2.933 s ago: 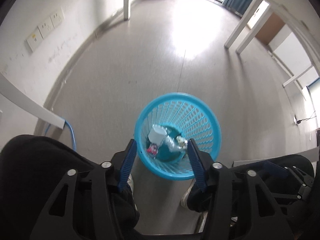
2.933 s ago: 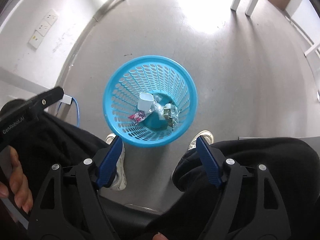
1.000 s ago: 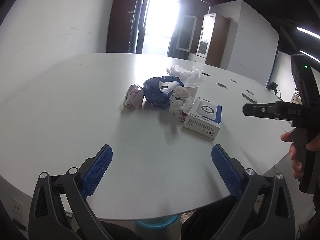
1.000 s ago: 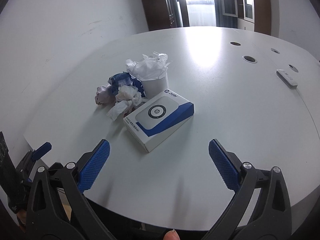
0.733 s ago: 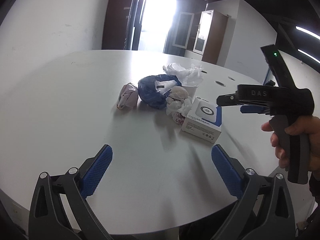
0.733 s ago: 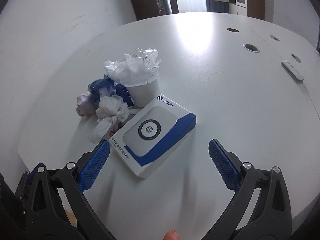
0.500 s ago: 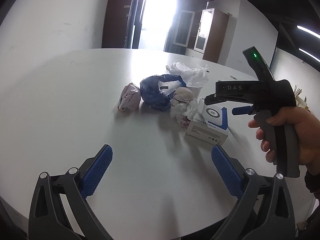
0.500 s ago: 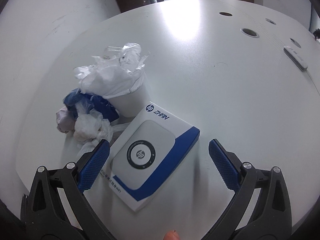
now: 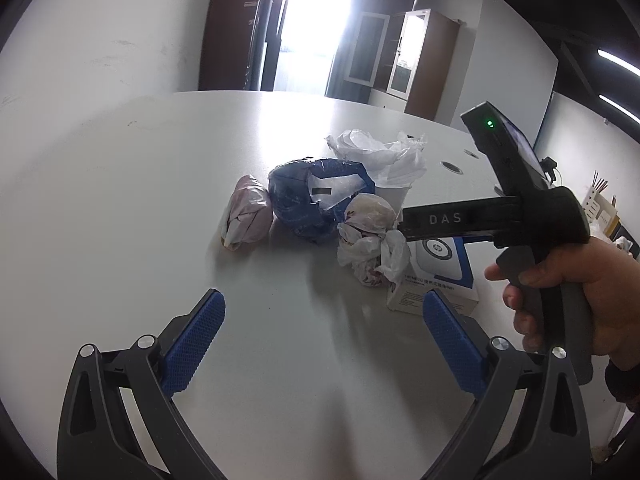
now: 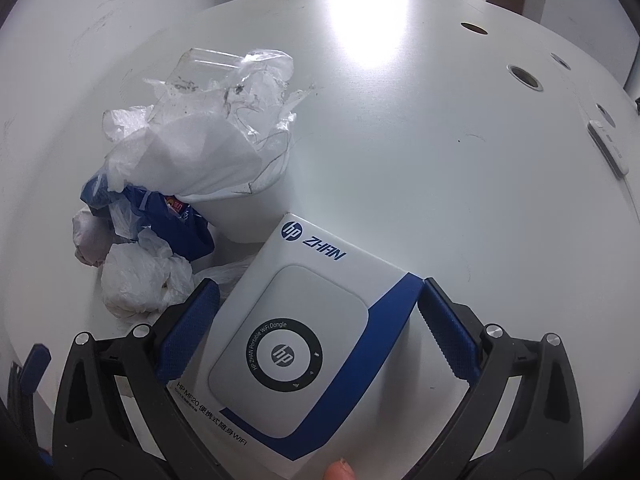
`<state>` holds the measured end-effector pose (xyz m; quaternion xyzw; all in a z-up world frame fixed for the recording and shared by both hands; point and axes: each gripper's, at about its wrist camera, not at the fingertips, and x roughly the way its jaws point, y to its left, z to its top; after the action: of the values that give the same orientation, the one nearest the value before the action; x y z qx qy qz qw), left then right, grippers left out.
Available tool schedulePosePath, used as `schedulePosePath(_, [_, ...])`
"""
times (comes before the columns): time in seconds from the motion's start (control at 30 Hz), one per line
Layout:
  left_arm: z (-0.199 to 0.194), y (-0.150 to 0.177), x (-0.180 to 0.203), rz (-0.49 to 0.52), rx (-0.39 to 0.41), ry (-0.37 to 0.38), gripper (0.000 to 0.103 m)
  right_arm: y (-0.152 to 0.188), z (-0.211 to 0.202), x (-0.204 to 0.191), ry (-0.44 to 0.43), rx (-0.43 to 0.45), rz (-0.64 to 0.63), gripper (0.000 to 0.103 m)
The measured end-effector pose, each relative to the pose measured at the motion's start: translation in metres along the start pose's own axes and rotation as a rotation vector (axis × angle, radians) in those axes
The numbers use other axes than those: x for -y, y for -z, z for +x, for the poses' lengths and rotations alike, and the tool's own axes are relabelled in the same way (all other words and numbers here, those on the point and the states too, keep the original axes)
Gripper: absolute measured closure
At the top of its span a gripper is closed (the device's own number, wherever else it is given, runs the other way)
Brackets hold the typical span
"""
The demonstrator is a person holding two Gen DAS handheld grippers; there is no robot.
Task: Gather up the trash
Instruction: 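Move the right tool toward the white-and-blue HP box, then grasp the HP box with right tool while left tool grasps white plastic bag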
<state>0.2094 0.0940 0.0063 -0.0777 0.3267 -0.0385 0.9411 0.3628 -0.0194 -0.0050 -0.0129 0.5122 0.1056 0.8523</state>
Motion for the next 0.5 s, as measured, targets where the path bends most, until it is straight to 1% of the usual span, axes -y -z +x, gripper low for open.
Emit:
schedulePosePath(0.17, [0.023,-0.010,0.011,0.022,-0.054,0.018,0.007,0.002,-0.002,0.018,-0.024,-0.015,-0.023,0.010])
schedulePosePath(0.23, [0.029,-0.014,0.019,0.035,-0.062,0.023,0.007,0.003,-0.005,0.027,-0.031,-0.023,-0.028,0.013])
schedulePosePath(0.3, [0.036,-0.020,0.024,0.035,-0.071,0.018,0.010,0.004,-0.007,0.036,-0.036,-0.031,-0.038,0.013])
schedulePosePath(0.4, [0.053,-0.030,0.024,0.021,-0.099,-0.009,0.020,0.005,-0.009,0.045,-0.051,-0.053,-0.062,0.013])
schedulePosePath(0.43, [0.058,-0.032,0.024,0.019,-0.113,-0.018,0.028,0.005,-0.010,0.049,-0.054,-0.059,-0.053,0.013])
schedulePosePath(0.47, [0.062,-0.033,0.024,0.019,-0.125,-0.029,0.040,0.006,-0.011,0.050,-0.056,-0.062,-0.043,0.013])
schedulePosePath(0.5, [0.066,-0.034,0.023,0.015,-0.132,-0.036,0.045,0.005,-0.011,0.052,-0.059,-0.066,-0.037,0.013])
